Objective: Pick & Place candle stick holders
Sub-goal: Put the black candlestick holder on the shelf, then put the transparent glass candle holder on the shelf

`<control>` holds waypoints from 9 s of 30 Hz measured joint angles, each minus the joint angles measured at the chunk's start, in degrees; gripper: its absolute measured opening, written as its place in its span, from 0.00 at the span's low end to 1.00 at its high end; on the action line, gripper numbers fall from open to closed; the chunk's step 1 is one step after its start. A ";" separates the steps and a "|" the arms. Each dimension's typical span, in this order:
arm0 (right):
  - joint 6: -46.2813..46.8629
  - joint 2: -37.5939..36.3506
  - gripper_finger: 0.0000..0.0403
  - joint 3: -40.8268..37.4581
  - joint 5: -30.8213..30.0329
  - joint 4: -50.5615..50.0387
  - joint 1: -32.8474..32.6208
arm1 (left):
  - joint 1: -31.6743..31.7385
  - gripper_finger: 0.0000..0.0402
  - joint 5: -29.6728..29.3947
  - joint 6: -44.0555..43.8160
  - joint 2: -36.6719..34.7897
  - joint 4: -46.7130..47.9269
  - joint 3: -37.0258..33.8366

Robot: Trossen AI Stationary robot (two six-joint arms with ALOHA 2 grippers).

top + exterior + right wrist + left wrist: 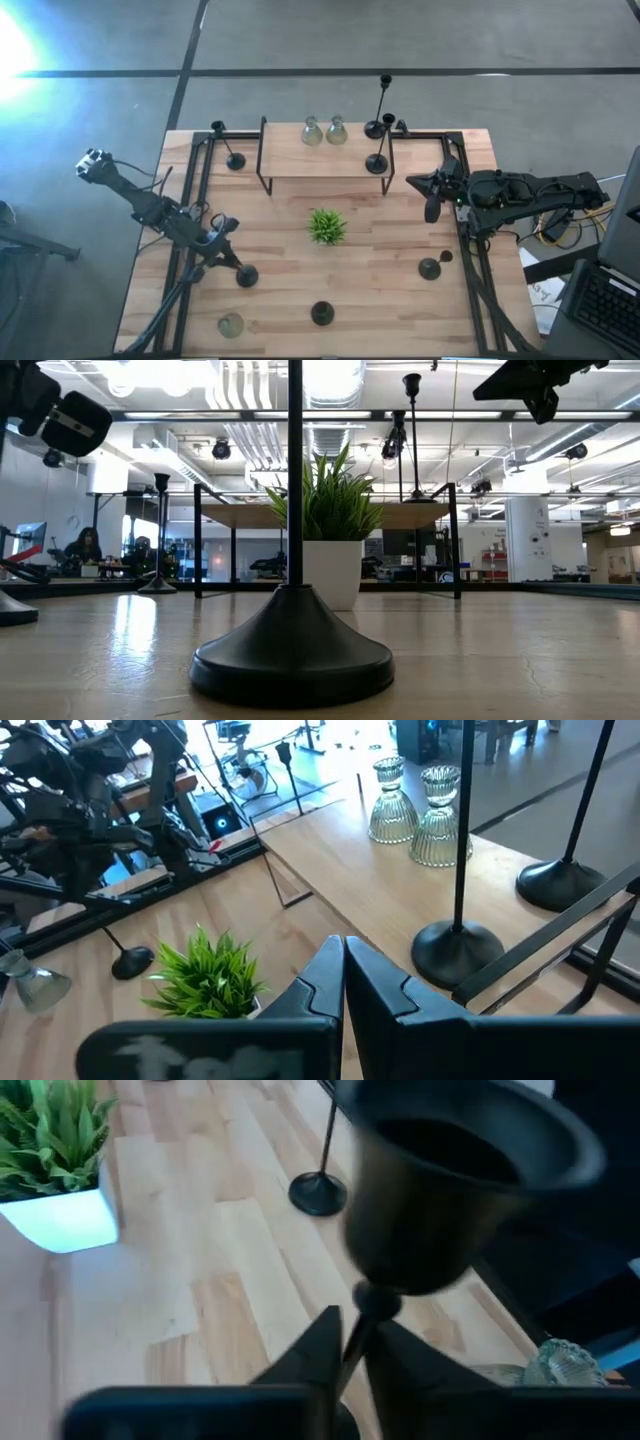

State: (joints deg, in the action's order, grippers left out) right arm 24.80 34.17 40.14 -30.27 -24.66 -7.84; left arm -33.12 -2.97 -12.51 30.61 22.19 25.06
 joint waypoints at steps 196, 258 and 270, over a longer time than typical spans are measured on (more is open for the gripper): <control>-1.66 0.15 0.02 -1.97 2.46 -5.19 -0.02 | 78.16 0.58 3.66 12.59 41.26 17.67 54.42; -3.34 0.14 0.02 -2.01 1.63 -2.96 -0.02 | -17.52 0.52 6.61 -71.87 14.08 13.19 6.08; -5.53 0.15 0.02 -2.01 1.59 -2.74 -0.02 | -28.03 0.52 5.34 -75.13 28.14 -1.70 5.97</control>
State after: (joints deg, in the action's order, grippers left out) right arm 19.27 34.33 38.13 -28.69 -27.40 -7.85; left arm -61.15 2.37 -87.64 58.75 20.50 31.03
